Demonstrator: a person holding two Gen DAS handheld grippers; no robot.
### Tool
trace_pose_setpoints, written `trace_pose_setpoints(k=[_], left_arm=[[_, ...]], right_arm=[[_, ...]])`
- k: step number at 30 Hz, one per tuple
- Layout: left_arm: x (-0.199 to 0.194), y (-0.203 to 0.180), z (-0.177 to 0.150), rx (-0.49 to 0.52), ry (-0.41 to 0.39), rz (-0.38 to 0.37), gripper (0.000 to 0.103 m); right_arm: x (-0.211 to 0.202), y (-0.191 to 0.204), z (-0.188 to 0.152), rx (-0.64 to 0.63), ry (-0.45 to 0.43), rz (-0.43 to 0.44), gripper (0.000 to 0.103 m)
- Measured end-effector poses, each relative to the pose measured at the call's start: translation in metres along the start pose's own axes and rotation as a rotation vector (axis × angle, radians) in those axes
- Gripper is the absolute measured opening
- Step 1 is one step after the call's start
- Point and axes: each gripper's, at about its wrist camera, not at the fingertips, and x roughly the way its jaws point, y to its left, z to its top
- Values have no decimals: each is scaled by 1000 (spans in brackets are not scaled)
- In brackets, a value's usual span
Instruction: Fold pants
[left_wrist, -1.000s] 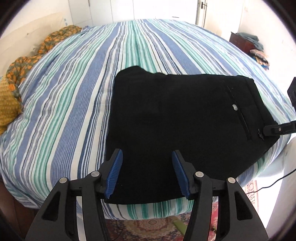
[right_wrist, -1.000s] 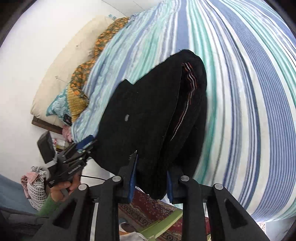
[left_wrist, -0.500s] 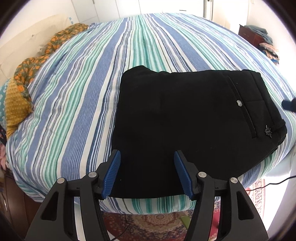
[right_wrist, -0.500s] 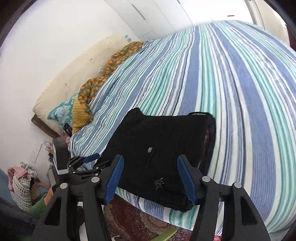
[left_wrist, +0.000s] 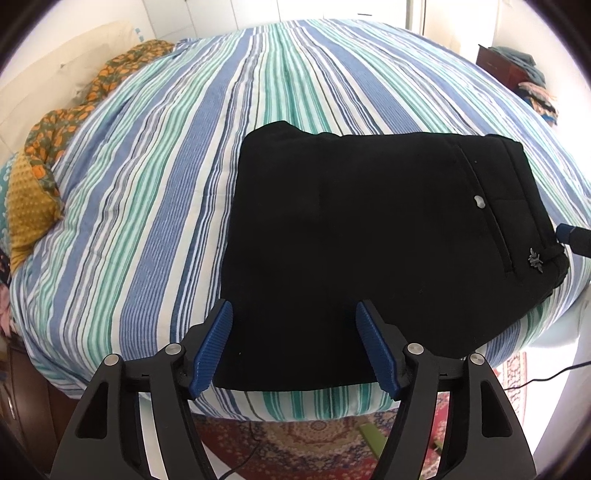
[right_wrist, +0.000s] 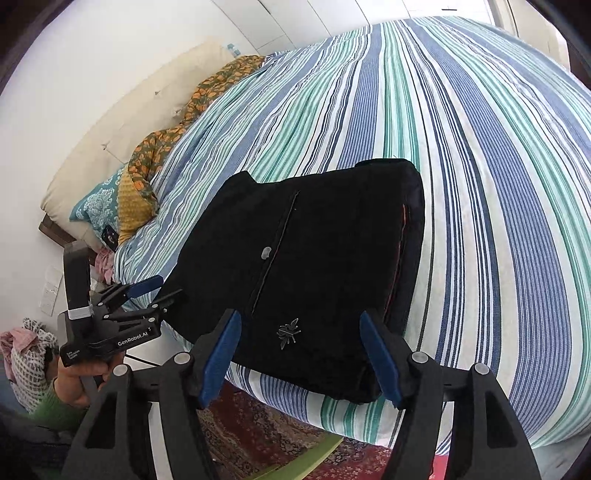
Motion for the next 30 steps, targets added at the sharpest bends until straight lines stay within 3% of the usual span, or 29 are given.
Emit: trace_pose_setpoints(k=[8, 17, 21, 24, 26, 29, 30], left_arm=[[8, 38, -4, -183, 63, -142, 76], [15, 74, -9, -315, 82, -229, 76], [31, 87, 1, -347, 104, -338, 77], [53, 83, 11, -340, 178, -453, 79], [70, 73, 16, -315, 234, -525, 83], [78, 61, 23, -311, 271, -527, 83], [75, 59, 25, -303, 268, -517, 75]], right_arm=[[-23, -37, -18, 194, -111, 70, 69], [-18, -72, -40, 400, -112, 234, 69], [-4, -80, -28, 426, -55, 283, 69], [16, -83, -12, 408, 18, 280, 69], [34, -82, -1, 391, 81, 327, 70], [61, -77, 9, 342, 179, 343, 71], [66, -75, 11, 332, 193, 343, 73]])
